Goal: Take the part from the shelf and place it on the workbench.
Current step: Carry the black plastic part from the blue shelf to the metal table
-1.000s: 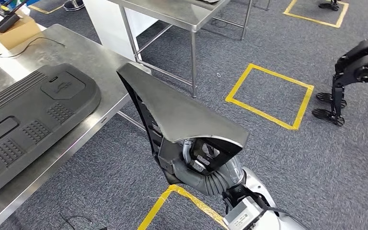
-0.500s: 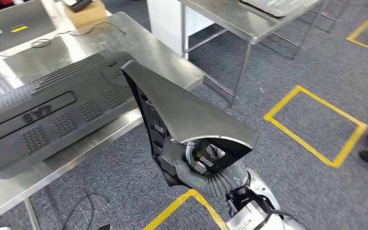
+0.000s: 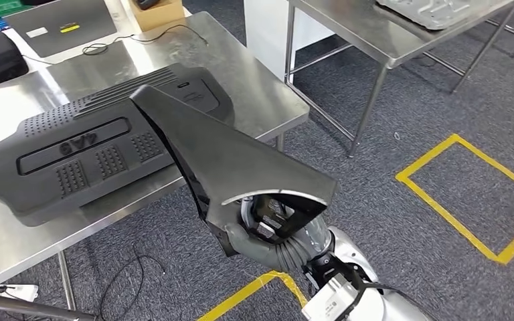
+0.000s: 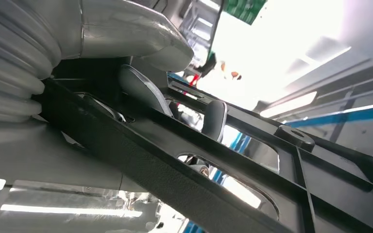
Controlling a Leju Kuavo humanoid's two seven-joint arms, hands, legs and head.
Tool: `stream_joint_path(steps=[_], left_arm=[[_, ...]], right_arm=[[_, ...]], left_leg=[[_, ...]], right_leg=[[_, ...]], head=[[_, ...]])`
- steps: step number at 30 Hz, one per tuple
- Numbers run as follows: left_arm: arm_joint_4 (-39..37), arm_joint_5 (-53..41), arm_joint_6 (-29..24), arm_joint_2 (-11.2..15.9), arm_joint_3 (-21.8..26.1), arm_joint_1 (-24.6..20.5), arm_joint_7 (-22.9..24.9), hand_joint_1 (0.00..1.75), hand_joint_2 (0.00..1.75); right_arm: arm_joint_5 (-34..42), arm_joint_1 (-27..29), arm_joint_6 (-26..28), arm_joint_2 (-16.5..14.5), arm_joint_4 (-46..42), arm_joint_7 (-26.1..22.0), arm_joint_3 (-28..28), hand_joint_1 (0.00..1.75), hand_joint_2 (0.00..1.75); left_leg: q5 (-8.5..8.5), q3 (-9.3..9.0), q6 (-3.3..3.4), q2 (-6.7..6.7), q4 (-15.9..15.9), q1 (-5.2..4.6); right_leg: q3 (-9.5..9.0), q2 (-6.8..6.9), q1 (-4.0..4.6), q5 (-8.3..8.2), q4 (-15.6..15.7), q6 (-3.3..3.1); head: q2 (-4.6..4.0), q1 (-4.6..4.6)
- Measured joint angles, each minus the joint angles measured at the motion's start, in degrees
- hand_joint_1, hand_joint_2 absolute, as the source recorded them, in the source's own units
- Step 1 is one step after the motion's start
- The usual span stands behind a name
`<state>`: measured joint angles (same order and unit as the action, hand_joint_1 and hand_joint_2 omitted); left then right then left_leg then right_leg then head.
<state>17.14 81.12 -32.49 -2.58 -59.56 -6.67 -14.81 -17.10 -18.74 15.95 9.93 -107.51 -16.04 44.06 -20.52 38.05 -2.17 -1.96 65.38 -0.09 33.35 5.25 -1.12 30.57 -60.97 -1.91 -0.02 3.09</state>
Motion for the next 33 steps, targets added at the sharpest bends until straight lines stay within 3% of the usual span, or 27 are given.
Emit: stream_joint_path(steps=[2,4,5,7,9,11,12,13,14,16,18,19,20,22,24,26,27,28,30,31,33], left_arm=[[0.0,0.1,0.5,0.0,0.0,-0.1,0.2,0.0,0.0],[0.0,0.2,1.1,0.0,0.0,0.0,0.5,0.0,0.0],[0.0,0.3,1.3,0.0,0.0,0.0,0.6,0.0,0.0],[0.0,0.4,1.8,0.0,0.0,0.0,0.9,0.0,0.0],[0.0,0.4,2.2,0.0,0.0,-0.1,1.0,0.0,0.0],[0.0,0.4,2.6,-0.1,0.0,-0.1,1.1,0.0,0.0],[0.0,0.4,2.7,-0.1,0.0,0.0,1.2,0.0,0.0],[0.0,0.4,2.8,-0.1,0.0,0.0,1.2,0.0,0.0],[0.0,0.4,2.9,-0.1,0.0,0.0,1.3,0.0,0.0],[0.0,0.3,3.0,-0.1,0.0,-0.1,1.3,0.0,0.0],[0.0,0.1,3.1,-0.1,0.0,-0.1,1.4,0.0,0.0],[0.0,0.1,3.2,-0.1,0.0,0.0,1.4,0.0,0.0],[0.0,0.0,3.3,0.0,-0.1,0.0,1.4,0.0,0.0],[0.0,0.0,3.5,0.0,-0.1,0.0,1.4,0.0,0.0],[-0.1,-0.1,3.6,0.0,-0.2,-0.2,1.3,0.0,0.0],[-0.2,-0.2,3.7,0.1,-0.3,-0.5,1.3,0.0,0.0],[-0.2,-0.2,3.7,0.2,-0.3,-0.5,1.3,0.0,0.0],[-0.3,-0.1,3.8,0.2,-0.3,-0.5,1.4,0.0,0.0],[-0.4,0.0,4.2,0.2,-0.4,-0.4,1.5,0.0,0.0],[-0.4,0.0,4.4,0.2,-0.4,-0.3,1.6,0.0,0.0],[-0.4,0.0,4.9,0.2,-0.4,-0.3,1.7,0.0,0.0]], right_arm=[[-0.1,-0.2,-0.1,-0.3,0.0,0.0,0.1,1.75,1.75],[-0.3,-0.5,-0.3,-0.6,0.0,-0.1,0.2,1.75,1.75],[-0.3,-0.7,-0.4,-0.7,0.0,-0.1,0.2,1.75,1.75],[-0.3,-1.1,-0.5,-0.9,0.1,-0.2,0.3,1.75,1.75],[-0.2,-1.2,-0.6,-0.9,0.2,-0.2,0.4,1.75,1.75],[-0.1,-1.2,-0.8,-0.9,0.3,-0.2,0.5,1.75,1.75],[-0.1,-1.2,-0.8,-0.8,0.3,-0.2,0.6,1.75,1.75],[-0.1,-1.2,-0.8,-0.8,0.4,-0.2,0.6,1.75,1.75],[0.0,-1.2,-0.8,-0.8,0.4,-0.2,0.7,1.75,1.75],[0.1,-1.3,-0.9,-0.8,0.4,-0.2,0.8,1.75,1.75],[1.0,-1.3,-0.8,-0.8,0.5,-0.3,0.8,1.75,1.75],[1.6,-1.3,-0.8,-0.9,0.5,-0.5,0.8,1.75,1.75],[2.3,-1.3,-0.8,-0.9,0.5,-0.8,0.8,1.75,1.75],[3.2,-1.3,-0.6,-1.0,0.5,-1.4,0.8,1.75,1.75],[3.5,-1.2,-0.4,-1.0,0.5,-1.7,0.8,1.75,1.75],[3.6,-1.0,-0.4,-0.9,0.5,-1.8,0.8,1.75,1.75],[3.7,-0.9,-0.4,-0.9,0.5,-1.8,0.8,1.75,1.75],[3.7,-0.9,-0.4,-0.9,0.5,-1.8,0.8,1.75,1.75],[3.7,-0.9,-0.4,-0.9,0.5,-1.8,0.8,1.75,1.75],[3.7,-0.9,-0.3,-0.9,0.5,-1.8,0.8,1.75,1.75],[3.7,-0.8,-0.2,-0.9,0.5,-1.9,0.8,1.75,1.75]], left_leg=[[1.32,-1.89,0.75,-1.75,-4.5,-0.59],[1.23,-1.81,1.25,-1.02,-5.1,-0.8],[1.38,-2.01,1.5,-0.35,-5.5,-0.64],[1.83,-2.63,2.14,1.07,-6.5,-0.22],[2.0,-2.92,2.61,2.47,-6.8,-0.05],[1.91,-2.97,2.76,4.07,-6.7,-0.11],[1.83,-3.05,2.75,4.93,-6.6,-0.14],[1.71,-3.19,2.67,5.82,-6.5,-0.12],[1.5,-3.33,2.51,6.68,-6.3,-0.09],[1.08,-3.23,2.0,8.04,-5.8,-0.09],[0.9,-2.85,1.37,8.9,-5.5,0.08],[0.9,-2.73,1.06,9.26,-5.5,0.19],[0.78,-2.77,0.75,9.28,-5.4,0.25],[-0.6,-2.03,0.04,7.15,-3.2,0.07],[-3.78,0.89,-0.68,3.99,3.2,0.1],[-5.9,4.08,-1.06,2.9,9.5,0.29],[-5.43,4.4,-1.08,2.81,10.0,0.31],[-3.96,3.63,-1.0,2.78,8.4,0.31],[0.01,-0.06,-0.52,2.58,0.8,0.23],[1.16,-1.63,-0.19,2.41,-2.7,0.06],[1.28,-2.81,0.65,2.18,-5.9,-0.24]], right_leg=[[-0.51,1.12,0.21,0.35,0.1,0.47],[-0.97,2.25,0.32,0.53,0.5,0.99],[-1.21,2.14,0.28,0.75,0.5,1.27],[-0.44,-0.53,0.2,2.4,-1.9,1.64],[3.01,-3.99,0.11,5.52,-8.6,1.68],[6.59,-5.0,0.12,6.88,-14.3,1.72],[7.15,-5.12,0.11,5.87,-14.4,1.72],[6.6,-5.29,0.06,3.77,-12.2,1.68],[5.26,-5.89,-0.04,1.18,-8.4,1.65],[2.73,-7.99,-0.28,-1.72,-1.9,1.49],[2.06,-9.06,-0.22,-1.74,-0.2,1.17],[2.0,-8.72,-0.2,-1.85,0.0,0.88],[1.86,-8.32,-0.23,-1.9,0.2,0.6],[1.39,-7.5,-0.47,-1.96,0.7,-0.02],[0.98,-6.58,-0.45,-1.77,0.8,-0.45],[0.73,-5.66,-0.37,-1.49,0.8,-0.61],[0.55,-5.3,-0.37,-1.34,0.8,-0.59],[0.32,-5.05,-0.37,-1.19,0.8,-0.53],[-0.24,-4.72,-0.32,-0.84,0.9,-0.33],[-0.37,-4.63,-0.24,-0.69,0.9,-0.15],[-0.43,-4.44,-0.15,-0.7,0.7,0.44]], head=[[0.0,0.1],[0.0,0.03],[0.0,-0.05],[0.0,-0.42],[0.0,-1.2],[0.0,-1.89],[0.0,-2.15],[0.0,-2.39],[0.0,-2.67],[0.0,-3.07],[0.0,-3.18],[0.0,-3.21],[0.0,-3.31],[0.0,-2.76],[0.0,-1.74],[0.0,-1.12],[0.0,-0.88],[0.0,-0.65],[0.0,-0.25],[0.0,-0.1],[0.0,-0.03]])
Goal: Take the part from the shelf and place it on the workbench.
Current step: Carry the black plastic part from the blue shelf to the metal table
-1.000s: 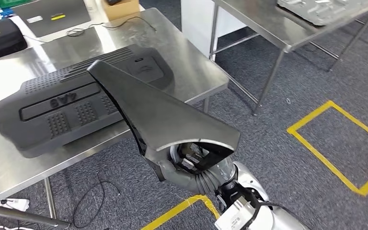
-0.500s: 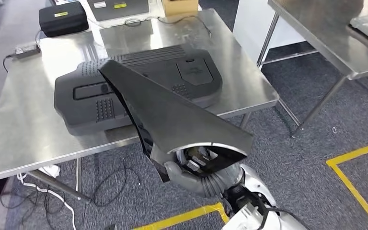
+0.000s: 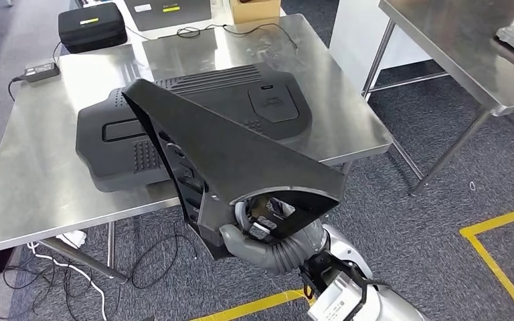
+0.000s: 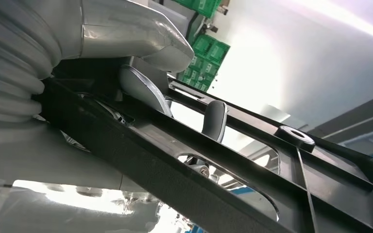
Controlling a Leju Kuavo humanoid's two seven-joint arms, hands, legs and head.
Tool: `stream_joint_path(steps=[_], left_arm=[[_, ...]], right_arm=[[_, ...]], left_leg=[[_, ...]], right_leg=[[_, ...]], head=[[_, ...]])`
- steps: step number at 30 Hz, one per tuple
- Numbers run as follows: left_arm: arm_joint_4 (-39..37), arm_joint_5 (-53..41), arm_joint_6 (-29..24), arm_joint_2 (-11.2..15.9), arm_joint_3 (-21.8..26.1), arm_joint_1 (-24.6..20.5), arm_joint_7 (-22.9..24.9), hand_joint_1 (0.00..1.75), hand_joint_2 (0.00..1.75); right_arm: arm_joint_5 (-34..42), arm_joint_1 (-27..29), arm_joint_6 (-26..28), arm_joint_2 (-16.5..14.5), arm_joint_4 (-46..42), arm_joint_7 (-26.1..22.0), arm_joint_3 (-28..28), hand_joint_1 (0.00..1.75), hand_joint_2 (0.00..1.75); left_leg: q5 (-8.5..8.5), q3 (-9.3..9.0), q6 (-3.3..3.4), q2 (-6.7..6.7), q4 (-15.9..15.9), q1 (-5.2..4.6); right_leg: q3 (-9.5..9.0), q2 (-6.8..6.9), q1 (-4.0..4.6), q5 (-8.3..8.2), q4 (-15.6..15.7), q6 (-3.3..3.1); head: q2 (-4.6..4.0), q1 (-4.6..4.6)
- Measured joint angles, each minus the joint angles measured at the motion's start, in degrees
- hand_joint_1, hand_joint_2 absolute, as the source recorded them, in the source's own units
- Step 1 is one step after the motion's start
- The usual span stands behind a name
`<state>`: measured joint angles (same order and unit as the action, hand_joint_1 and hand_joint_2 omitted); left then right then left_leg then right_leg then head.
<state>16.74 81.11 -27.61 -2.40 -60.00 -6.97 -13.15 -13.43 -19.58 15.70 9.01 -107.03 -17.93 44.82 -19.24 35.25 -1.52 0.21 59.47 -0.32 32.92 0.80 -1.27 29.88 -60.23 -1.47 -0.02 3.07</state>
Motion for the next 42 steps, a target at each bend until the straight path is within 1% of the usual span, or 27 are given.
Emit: stream_joint_path(steps=[3,4,7,8,9,10,12,13,15,17,19,21,23,25,26,29,30,31,32,33,35,36,38,39,40,41,42], left_arm=[[0.0,0.0,0.4,0.0,0.0,0.1,0.0,0.0,0.0],[0.0,0.1,0.4,0.0,0.0,0.1,0.1,0.0,0.0],[0.0,0.1,0.4,0.0,0.0,0.2,0.1,0.0,0.0],[0.0,0.2,0.4,0.0,0.0,0.2,0.1,0.0,0.0],[0.0,0.2,0.4,0.0,0.0,0.3,0.1,0.0,0.0],[0.0,0.3,0.5,0.0,0.0,0.3,0.1,0.0,0.0],[0.0,0.4,0.5,0.0,0.0,0.3,0.1,0.0,0.0],[0.0,0.4,0.6,-0.1,0.0,0.3,0.1,0.0,0.0],[0.0,0.5,0.6,-0.1,0.0,0.2,0.2,0.0,0.0],[0.0,0.4,0.6,-0.1,0.0,0.2,0.2,0.0,0.0],[-0.1,0.4,0.6,0.0,-0.1,0.1,0.2,0.0,0.0],[-0.1,0.3,0.6,0.0,-0.1,0.0,0.1,0.0,0.0],[-0.1,0.2,0.6,0.1,-0.1,0.0,0.0,0.0,0.0],[-0.2,0.2,0.6,0.2,-0.1,0.0,-0.1,0.0,0.0],[-0.2,0.2,0.6,0.2,-0.1,0.1,-0.1,0.0,0.0],[-0.4,0.2,0.6,0.3,-0.1,0.5,0.0,0.0,0.0],[-0.5,0.2,0.6,0.3,-0.1,0.6,0.0,0.0,0.0],[-0.5,0.2,0.5,0.3,-0.2,0.7,0.0,0.0,0.0],[-0.5,0.2,0.5,0.3,-0.2,0.6,0.0,0.0,0.0],[-0.5,0.1,0.4,0.3,-0.4,0.5,-0.1,0.0,0.0],[-0.5,-0.2,-0.3,0.3,-0.7,0.3,-0.4,0.0,0.0],[-0.5,-0.4,-0.9,0.2,-0.9,0.2,-0.6,0.0,0.0],[-0.5,-0.7,-2.3,0.2,-1.2,0.2,-1.2,0.0,0.0],[-0.5,-0.8,-3.0,0.2,-1.3,0.3,-1.5,0.0,0.0],[-0.5,-0.9,-3.6,0.2,-1.4,0.3,-1.8,0.0,0.0],[-0.5,-0.9,-4.0,0.1,-1.5,0.3,-1.9,0.0,0.0],[-0.5,-1.0,-4.3,0.1,-1.6,0.3,-2.1,0.0,0.0]], right_arm=[[-0.1,0.0,0.2,0.1,0.0,-0.1,0.0,1.75,1.75],[-0.1,0.0,0.3,0.1,0.0,-0.1,0.0,1.75,1.75],[-0.1,0.0,0.3,0.1,0.0,-0.2,-0.1,1.75,1.75],[-0.1,0.1,0.3,0.2,0.0,-0.2,-0.1,1.75,1.75],[-0.1,0.1,0.4,0.2,0.0,-0.2,-0.1,1.75,1.75],[-0.1,0.1,0.4,0.3,0.0,-0.2,-0.1,1.75,1.75],[-0.1,0.2,0.7,0.3,0.0,-0.4,-0.1,1.75,1.75],[-0.2,0.1,0.9,0.4,0.0,-0.6,-0.1,1.75,1.75],[-0.4,0.1,1.6,0.5,0.0,-0.9,-0.3,1.75,1.75],[-0.6,-0.1,2.3,0.5,0.0,-1.2,-0.7,1.75,1.75],[-0.9,-0.4,2.7,0.5,-0.1,-1.4,-1.0,1.75,1.75],[-1.0,-0.6,3.0,0.5,-0.2,-1.4,-1.2,1.75,1.75],[-1.0,-0.7,3.0,0.5,-0.3,-1.5,-1.4,1.75,1.75],[-1.0,-0.7,3.0,0.5,-0.3,-1.5,-1.5,1.75,1.75],[-1.0,-0.7,3.0,0.5,-0.3,-1.5,-1.5,1.75,1.75],[-1.0,-0.7,3.1,0.5,-0.3,-1.4,-1.6,1.75,1.75],[-1.0,-0.7,3.2,0.5,-0.3,-1.4,-1.6,1.75,1.75],[-1.0,-0.8,3.3,0.5,-0.4,-1.4,-1.7,1.75,1.75],[-1.1,-1.0,3.5,0.5,-0.4,-1.5,-1.8,1.75,1.75],[-1.1,-1.1,3.6,0.5,-0.5,-1.5,-1.9,1.75,1.75],[-1.2,-1.4,4.0,0.5,-0.6,-1.5,-2.2,1.75,1.75],[-1.2,-1.4,4.3,0.6,-0.6,-1.6,-2.3,1.75,1.75],[-1.5,-1.2,5.7,0.6,-0.6,-1.8,-2.6,1.75,1.75],[-2.1,-1.1,7.0,0.6,-0.6,-1.9,-2.7,1.75,1.75],[-3.4,-1.0,8.9,0.6,-0.6,-1.7,-2.9,1.75,1.75],[-6.1,-0.9,11.6,0.6,-0.6,-1.0,-3.2,1.75,1.75],[-10.6,-0.8,14.7,0.6,-0.6,0.5,-3.4,1.75,1.75]], left_leg=[[-0.54,-1.14,1.61,0.26,-1.4,0.08],[-0.65,-1.82,2.0,0.37,-1.8,0.12],[-1.18,-3.01,2.49,0.5,-1.9,0.09],[-1.48,-3.26,2.5,0.52,-1.9,0.04],[-1.85,-3.64,2.44,0.54,-1.8,-0.01],[-2.26,-4.18,2.32,0.57,-1.8,-0.04],[-3.37,-5.46,1.93,0.59,-1.7,-0.03],[-3.92,-5.88,1.63,0.62,-1.6,-0.05],[-4.79,-6.28,0.88,0.55,-1.6,-0.07],[-4.87,-6.57,0.19,0.46,-0.8,-0.08],[-3.93,-5.04,-0.46,0.39,3.3,-0.06],[-4.48,-0.46,-1.1,0.31,10.5,0.11],[-8.13,4.37,-1.43,0.31,15.6,0.25],[-10.73,6.66,-1.33,0.31,15.2,0.22],[-9.8,6.89,-1.09,0.31,12.8,0.15],[1.01,6.34,0.17,0.03,3.3,-0.46],[3.39,5.92,0.52,-0.04,1.7,-0.69],[4.05,5.28,0.84,-0.01,1.0,-0.78],[3.65,4.21,1.16,0.07,0.8,-0.75],[3.51,3.15,1.53,0.16,0.3,-0.64],[3.15,1.39,2.23,0.32,-0.4,-0.43],[2.79,0.91,2.5,0.36,-0.7,-0.4],[1.86,0.15,2.8,0.51,-0.8,-0.48],[1.35,-0.29,2.85,0.6,-0.8,-0.55],[0.84,-0.83,2.86,0.71,-0.8,-0.65],[0.32,-1.47,2.84,0.81,-0.8,-0.76],[-0.2,-2.0,2.8,0.89,-0.8,-0.84]], right_leg=[[0.18,0.14,-0.15,-0.58,-1.8,1.24],[0.84,0.02,-0.19,0.06,-3.2,1.48],[6.14,-0.5,-0.16,4.15,-11.6,1.8],[8.08,-0.58,-0.14,4.72,-14.1,1.89],[9.25,-0.62,-0.12,4.17,-14.9,1.93],[9.32,-0.63,-0.12,2.51,-13.6,1.94],[6.97,-0.66,-0.12,-2.33,-6.7,1.75],[5.84,-0.67,0.03,-3.46,-3.4,1.57],[4.72,-0.78,0.29,-3.57,-0.4,0.78],[3.97,-0.9,0.33,-2.83,0.0,-0.17],[2.51,-0.86,0.15,-2.05,0.3,-0.95],[0.81,-0.68,0.05,-0.89,0.5,-1.35],[-0.97,-0.6,0.03,0.56,0.6,-1.39],[-3.14,-0.63,-0.01,2.2,0.7,-1.36],[-4.36,-0.65,-0.01,3.09,0.7,-1.33],[-7.55,-0.79,0.16,5.75,1.2,-0.89],[-8.66,-0.87,0.24,6.4,1.7,-0.62],[-9.63,-0.95,0.34,6.47,1.7,-0.26],[-10.2,-0.97,0.38,6.13,1.4,0.12],[-10.05,-0.96,0.37,5.3,-0.2,0.43],[-6.95,-0.96,0.36,4.27,-5.9,0.93],[-4.54,-0.97,0.33,5.05,-9.1,1.08],[0.18,-0.97,0.38,9.03,-13.2,1.27],[1.82,-0.97,0.4,10.66,-13.5,1.24],[2.75,-0.96,0.43,10.8,-12.4,1.09],[2.94,-0.96,0.49,9.03,-9.8,0.85],[2.57,-0.98,0.62,5.52,-6.3,0.44]], head=[[0.0,-0.38],[0.0,-0.62],[0.0,-1.66],[0.0,-2.01],[0.0,-2.3],[0.0,-2.54],[0.0,-3.02],[0.0,-3.2],[0.0,-3.37],[0.0,-3.25],[0.0,-2.82],[0.0,-2.23],[0.0,-1.72],[0.0,-1.13],[0.0,-0.81],[0.0,0.01],[0.0,0.13],[0.0,0.2],[0.0,0.16],[0.0,0.1],[0.0,-0.44],[0.0,-0.8],[0.0,-1.57],[0.0,-1.85],[0.0,-2.16],[0.0,-2.47],[0.0,-2.76]])
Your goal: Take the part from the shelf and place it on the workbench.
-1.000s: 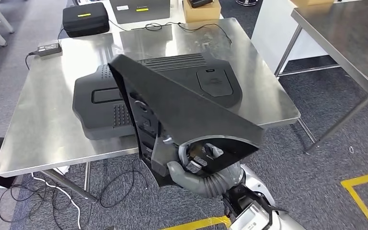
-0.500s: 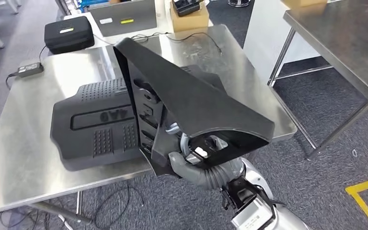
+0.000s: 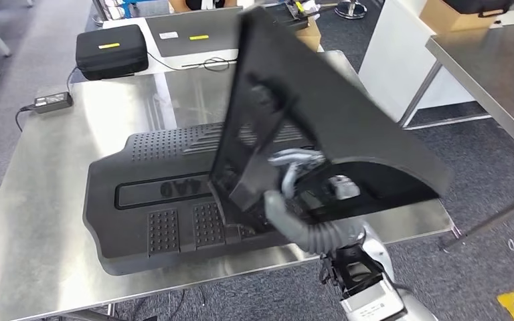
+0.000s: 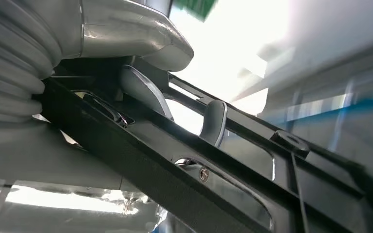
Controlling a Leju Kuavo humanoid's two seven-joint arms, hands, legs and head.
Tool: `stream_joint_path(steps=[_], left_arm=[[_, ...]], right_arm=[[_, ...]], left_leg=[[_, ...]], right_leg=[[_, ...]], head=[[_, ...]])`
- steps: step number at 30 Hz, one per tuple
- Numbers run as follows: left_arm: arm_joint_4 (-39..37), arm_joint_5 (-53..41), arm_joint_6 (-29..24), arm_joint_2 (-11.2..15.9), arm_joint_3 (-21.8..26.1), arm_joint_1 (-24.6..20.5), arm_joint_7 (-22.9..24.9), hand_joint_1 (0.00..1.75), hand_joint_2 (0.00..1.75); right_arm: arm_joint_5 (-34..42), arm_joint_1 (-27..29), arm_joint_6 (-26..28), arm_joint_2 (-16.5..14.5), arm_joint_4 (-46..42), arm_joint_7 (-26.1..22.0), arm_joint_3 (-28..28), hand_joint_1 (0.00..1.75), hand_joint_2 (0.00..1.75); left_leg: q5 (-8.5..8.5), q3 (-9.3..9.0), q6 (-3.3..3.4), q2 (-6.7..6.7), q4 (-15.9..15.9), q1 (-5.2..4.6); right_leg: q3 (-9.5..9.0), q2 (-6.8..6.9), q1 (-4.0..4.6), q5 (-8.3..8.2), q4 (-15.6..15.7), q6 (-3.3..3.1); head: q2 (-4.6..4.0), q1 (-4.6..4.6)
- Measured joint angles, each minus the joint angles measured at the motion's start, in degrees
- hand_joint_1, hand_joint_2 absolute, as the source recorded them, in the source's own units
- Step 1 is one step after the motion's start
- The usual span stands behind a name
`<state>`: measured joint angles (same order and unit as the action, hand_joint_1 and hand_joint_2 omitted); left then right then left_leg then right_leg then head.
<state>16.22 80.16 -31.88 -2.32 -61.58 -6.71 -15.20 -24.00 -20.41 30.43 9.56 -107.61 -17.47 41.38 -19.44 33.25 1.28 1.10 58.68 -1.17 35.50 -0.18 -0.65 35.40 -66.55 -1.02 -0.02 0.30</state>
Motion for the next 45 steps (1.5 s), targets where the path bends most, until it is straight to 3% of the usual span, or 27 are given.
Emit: stream_joint_path(steps=[1,3,5,7,9,11,12,13,14,16,18,20,22,23,24,28,30,35,39,45], left_arm=[[0.0,-0.1,-0.2,-0.1,-0.1,0.0,-0.1,0.0,0.0],[0.0,-0.4,-0.5,-0.2,-0.5,-0.1,-0.1,0.0,0.0],[0.0,-1.0,-0.7,-0.2,-1.0,-0.3,-0.2,0.0,0.0],[0.0,-1.4,-1.0,-0.2,-1.3,-0.4,-0.2,0.0,0.0],[0.0,-1.6,-1.3,-0.2,-1.5,-0.6,-0.2,0.0,0.0],[0.0,-1.7,-1.8,-0.2,-1.9,-0.7,-0.3,0.0,0.0],[0.0,-1.8,-2.2,-0.2,-2.2,-0.7,-0.5,0.0,0.0],[0.0,-2.0,-2.5,-0.2,-2.3,-0.7,-0.7,0.0,0.0],[0.0,-2.1,-2.9,-0.2,-2.5,-0.7,-1.0,0.0,0.0],[0.0,-2.1,-3.3,-0.2,-2.7,-0.8,-1.5,0.0,0.0],[0.0,-2.1,-3.8,-0.2,-2.8,-0.8,-1.6,0.0,0.0],[0.0,-2.1,-4.3,-0.3,-2.8,-0.7,-1.7,0.0,0.0],[0.0,-2.0,-4.6,-0.5,-2.8,-0.7,-1.9,0.0,0.0],[0.0,-1.9,-4.7,-0.6,-2.8,-0.8,-2.0,0.0,0.0],[0.0,-1.8,-4.7,-0.6,-2.8,-0.9,-2.1,0.0,0.0],[0.0,-1.6,-4.8,-0.9,-3.1,-1.1,-2.1,0.0,0.0],[0.0,-1.6,-5.1,-1.0,-3.4,-1.3,-2.0,0.0,0.0],[0.0,-1.5,-5.7,-1.2,-3.8,-1.6,-1.7,0.0,0.0],[0.0,-1.3,-5.8,-1.3,-3.8,-1.9,-1.6,0.0,0.0],[0.0,-1.1,-5.8,-1.3,-3.8,-1.9,-1.3,0.0,0.0]], right_arm=[[-6.6,0.2,3.2,-0.1,0.0,2.3,-0.4,1.75,1.75],[-26.7,0.7,7.7,-0.8,0.1,9.2,-1.7,1.75,1.75],[-52.1,0.8,8.9,-1.4,0.2,16.6,-3.6,1.75,1.75],[-68.0,0.6,9.0,-1.6,0.1,20.2,-5.5,1.75,1.75],[-70.0,0.4,9.1,-1.9,0.1,20.4,-7.2,1.75,1.75],[-68.2,0.3,9.1,-2.1,0.2,18.6,-8.8,1.75,1.75],[-67.2,0.3,9.1,-2.2,0.3,16.9,-9.7,1.75,1.75],[-66.6,0.4,9.1,-2.2,0.5,15.1,-10.6,1.75,1.75],[-66.3,0.3,9.1,-2.2,0.9,13.6,-11.5,1.75,1.75],[-65.9,-0.2,8.6,-2.0,2.2,13.7,-13.4,1.75,1.75],[-65.8,-2.9,5.7,-1.0,3.8,20.8,-13.7,1.75,1.75],[-65.9,-8.7,0.9,0.8,5.5,35.3,-11.0,1.75,1.75],[-66.0,-13.9,-2.8,2.5,7.2,49.6,-6.2,1.75,1.75],[-66.0,-15.2,-4.2,2.8,8.1,53.1,-3.6,1.75,1.75],[-65.8,-15.6,-5.7,3.0,9.0,53.7,-1.2,1.75,1.75],[-63.5,-13.9,-9.4,1.0,14.2,39.1,5.1,1.75,1.75],[-62.2,-13.7,-9.3,-1.0,17.3,34.6,7.0,1.75,1.75],[-54.2,-15.2,-9.4,-6.8,26.9,26.7,11.6,1.75,1.75],[-48.1,-16.5,-10.3,-11.6,34.7,21.3,15.0,1.75,1.75],[-44.9,-17.6,-11.2,-16.2,43.5,18.0,19.0,1.75,1.75]], left_leg=[[-0.46,-0.57,-0.13,0.11,0.0,-0.11],[-1.17,-0.99,-0.66,0.29,0.1,-0.11],[-1.37,-1.15,-1.39,0.37,0.7,-0.13],[-2.28,-1.06,-2.07,0.21,2.4,-0.19],[-5.3,0.93,-2.97,-0.12,7.0,0.22],[-8.7,4.79,-3.85,-0.43,13.9,0.99],[-9.32,6.28,-4.15,-0.52,16.2,1.36],[-8.79,6.9,-4.35,-0.58,16.6,1.65],[-7.05,6.47,-4.47,-0.61,14.7,1.87],[-2.0,3.97,-4.49,-0.7,7.0,2.07],[0.32,2.73,-4.05,-0.92,1.5,1.76],[0.59,2.98,-3.31,-1.0,0.5,1.41],[1.46,2.86,-3.25,-0.68,0.3,1.49],[1.68,2.72,-3.36,-0.43,0.1,1.63],[1.65,2.73,-3.44,-0.19,0.1,1.64],[1.43,2.78,-3.07,0.33,0.1,1.7],[1.37,2.8,-2.97,0.34,0.1,1.68],[1.33,2.74,-2.88,0.17,0.1,1.68],[1.43,2.68,-3.01,0.17,0.0,1.76],[1.6,2.5,-3.25,0.15,-0.2,1.9]], right_leg=[[-0.29,-0.02,0.28,-3.12,2.8,-0.38],[-0.52,-0.16,0.8,-6.37,6.1,-1.07],[-0.58,-0.29,0.8,-6.59,6.6,-1.63],[-1.17,-0.12,0.4,-7.36,6.9,-2.15],[-1.58,0.08,0.15,-7.35,7.0,-2.47],[-1.64,0.1,0.07,-7.14,7.0,-2.57],[-1.7,0.07,0.02,-7.01,7.0,-2.52],[-1.83,0.04,-0.07,-6.87,7.0,-2.41],[-2.06,0.01,-0.18,-6.69,7.0,-2.25],[-2.65,0.01,-0.39,-6.29,7.0,-1.78],[-2.58,-0.02,-0.51,-6.09,6.9,-1.14],[-2.11,-0.1,-0.55,-5.98,6.8,-0.44],[-2.04,-0.09,-0.43,-6.08,6.9,-0.69],[-2.13,-0.05,-0.3,-6.13,7.0,-0.98],[-2.28,0.0,-0.25,-6.28,7.3,-1.28],[-2.81,0.26,-0.18,-6.21,8.0,-1.2],[-2.88,0.35,-0.2,-6.18,8.2,-0.96],[-2.93,0.34,-0.21,-6.25,8.4,-0.1],[-2.92,0.41,0.02,-6.28,8.3,-0.05],[-2.93,0.38,0.18,-6.32,8.3,-0.13]], head=[[0.0,-0.06],[0.0,-0.34],[0.0,-0.39],[0.0,-0.2],[0.0,0.28],[0.0,0.94],[0.0,1.17],[0.0,1.38],[0.0,1.64],[0.0,2.2],[0.0,2.52],[0.0,2.56],[0.0,2.22],[0.0,1.93],[0.0,1.59],[0.0,0.3],[0.0,-0.08],[0.0,-0.55],[0.0,-0.46],[0.0,-0.4]])
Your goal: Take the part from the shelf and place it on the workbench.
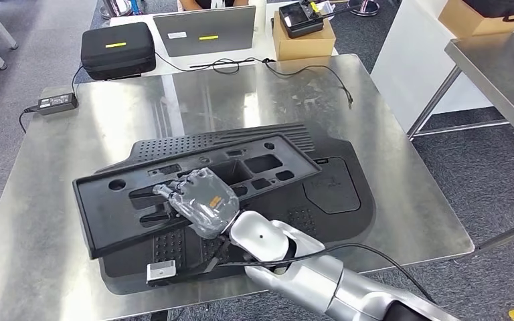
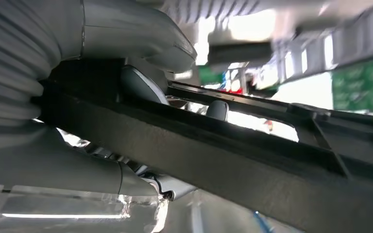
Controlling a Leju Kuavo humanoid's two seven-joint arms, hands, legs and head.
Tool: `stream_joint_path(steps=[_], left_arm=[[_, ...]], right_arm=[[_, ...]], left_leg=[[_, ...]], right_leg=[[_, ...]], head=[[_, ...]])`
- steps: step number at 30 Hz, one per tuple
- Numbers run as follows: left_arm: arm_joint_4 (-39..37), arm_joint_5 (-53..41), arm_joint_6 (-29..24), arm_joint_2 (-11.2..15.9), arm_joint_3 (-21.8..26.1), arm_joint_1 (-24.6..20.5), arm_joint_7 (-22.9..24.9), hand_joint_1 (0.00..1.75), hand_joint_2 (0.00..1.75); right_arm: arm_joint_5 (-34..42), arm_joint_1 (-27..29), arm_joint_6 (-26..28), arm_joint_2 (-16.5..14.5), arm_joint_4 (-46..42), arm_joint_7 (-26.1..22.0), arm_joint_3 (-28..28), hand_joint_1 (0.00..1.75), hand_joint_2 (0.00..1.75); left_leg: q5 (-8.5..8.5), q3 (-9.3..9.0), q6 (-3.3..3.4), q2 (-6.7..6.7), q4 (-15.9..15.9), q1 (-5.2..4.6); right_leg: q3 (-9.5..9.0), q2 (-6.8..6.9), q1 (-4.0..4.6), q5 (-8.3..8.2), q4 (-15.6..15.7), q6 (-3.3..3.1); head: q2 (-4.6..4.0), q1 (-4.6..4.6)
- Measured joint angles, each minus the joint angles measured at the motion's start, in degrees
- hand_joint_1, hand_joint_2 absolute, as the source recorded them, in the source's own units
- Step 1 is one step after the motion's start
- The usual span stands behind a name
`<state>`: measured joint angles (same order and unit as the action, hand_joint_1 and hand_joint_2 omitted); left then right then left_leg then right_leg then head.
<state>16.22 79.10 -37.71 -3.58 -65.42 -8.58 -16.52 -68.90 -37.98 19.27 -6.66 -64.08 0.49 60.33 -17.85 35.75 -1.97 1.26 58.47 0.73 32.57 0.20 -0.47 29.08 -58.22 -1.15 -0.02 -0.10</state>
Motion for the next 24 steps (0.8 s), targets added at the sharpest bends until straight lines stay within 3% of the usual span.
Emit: stream_joint_path(steps=[6,12,24], left_arm=[[0.0,0.0,-0.3,0.0,0.0,0.0,0.6,0.0,0.0],[0.0,-0.1,-1.1,0.0,0.0,-0.1,0.7,0.0,0.0],[0.0,-1.0,-2.3,-0.2,0.0,-0.1,-0.5,0.0,0.0]], right_arm=[[3.2,0.0,-1.4,-2.9,5.5,-3.8,3.2,1.75,1.75],[8.6,0.0,-6.2,-4.7,8.8,-8.4,5.5,1.75,1.75],[12.8,-0.2,-9.9,-6.6,11.7,-10.8,8.5,1.75,1.75]], left_leg=[[0.04,-0.15,-0.07,-0.03,-0.2,0.0],[0.04,-0.28,-0.07,-0.08,-0.3,0.0],[0.06,-0.6,-0.1,-0.12,-0.3,0.0]], right_leg=[[0.0,-0.04,0.0,0.01,0.0,-0.03],[-0.04,-0.09,0.0,0.02,0.0,-0.05],[-0.31,-0.13,0.0,0.02,0.0,-0.1]], head=[[0.0,0.04],[0.0,0.14],[0.0,0.09]])
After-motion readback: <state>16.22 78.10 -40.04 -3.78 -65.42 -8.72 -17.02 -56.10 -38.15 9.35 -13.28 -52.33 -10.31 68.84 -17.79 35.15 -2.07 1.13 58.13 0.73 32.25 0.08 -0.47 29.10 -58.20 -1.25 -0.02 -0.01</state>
